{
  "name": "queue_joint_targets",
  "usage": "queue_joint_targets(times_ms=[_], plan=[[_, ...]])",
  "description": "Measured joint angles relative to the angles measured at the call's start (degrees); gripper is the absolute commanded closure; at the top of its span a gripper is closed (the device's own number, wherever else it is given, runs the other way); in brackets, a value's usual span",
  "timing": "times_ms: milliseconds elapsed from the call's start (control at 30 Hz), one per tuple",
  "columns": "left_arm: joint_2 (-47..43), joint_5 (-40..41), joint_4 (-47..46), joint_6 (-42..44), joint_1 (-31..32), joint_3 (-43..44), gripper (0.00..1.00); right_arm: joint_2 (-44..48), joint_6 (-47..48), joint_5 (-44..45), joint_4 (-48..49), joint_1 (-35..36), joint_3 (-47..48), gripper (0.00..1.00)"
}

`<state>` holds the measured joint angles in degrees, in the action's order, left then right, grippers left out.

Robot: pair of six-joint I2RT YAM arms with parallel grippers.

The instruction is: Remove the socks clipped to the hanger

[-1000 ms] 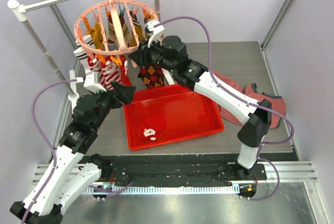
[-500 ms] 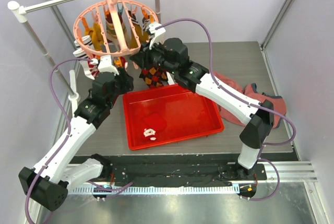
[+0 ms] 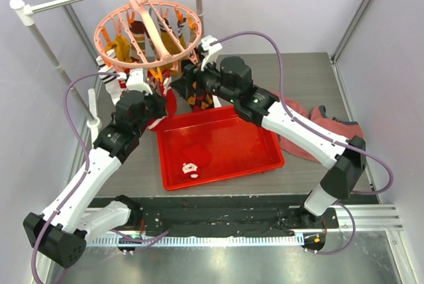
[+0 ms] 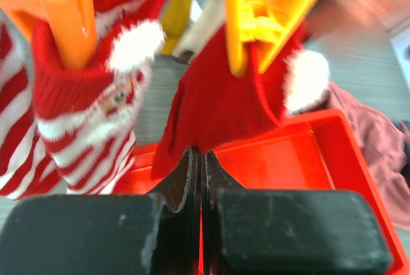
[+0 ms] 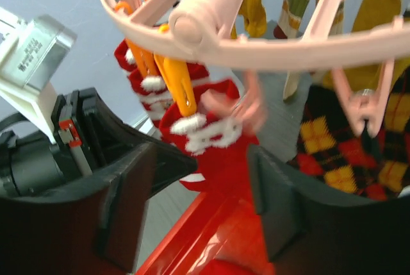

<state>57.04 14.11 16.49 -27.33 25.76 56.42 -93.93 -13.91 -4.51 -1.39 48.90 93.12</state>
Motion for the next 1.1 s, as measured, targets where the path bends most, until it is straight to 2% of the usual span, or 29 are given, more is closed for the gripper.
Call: queue_joint_targets(times_ms=[133,267,467,700,1067,1100], plan=[[-0.52,-4.09,0.09,-0.28,0.0,0.07,1.0,4.13,0.26,-0.11,-0.46,0.0,-5.2,0.18],[-0.7,-7.41,0.98,-0.79,0.0,1.09,1.0,10.05,0.28,0.17,0.81,0.0,-11.8,0.18],[-1.7,-11.61,2.38,-2.6,0.0,3.93,1.0,16.17,1.7,-2.23,8.33,0.07,-20.96,0.19],[-1.79,-15.28,3.23,-5.68,0.0,8.15,1.0,15.43,3.96,-0.15,16.06,3.48,-26.93,0.19],[-1.38,-17.29,3.1,-8.83,0.0,9.66,1.0,9.77,4.46,11.28,22.34,9.27,-27.54,0.2],[-1.38,-17.44,3.08,-9.25,0.0,9.66,1.0,9.18,4.39,12.7,22.73,9.81,-27.54,0.25]])
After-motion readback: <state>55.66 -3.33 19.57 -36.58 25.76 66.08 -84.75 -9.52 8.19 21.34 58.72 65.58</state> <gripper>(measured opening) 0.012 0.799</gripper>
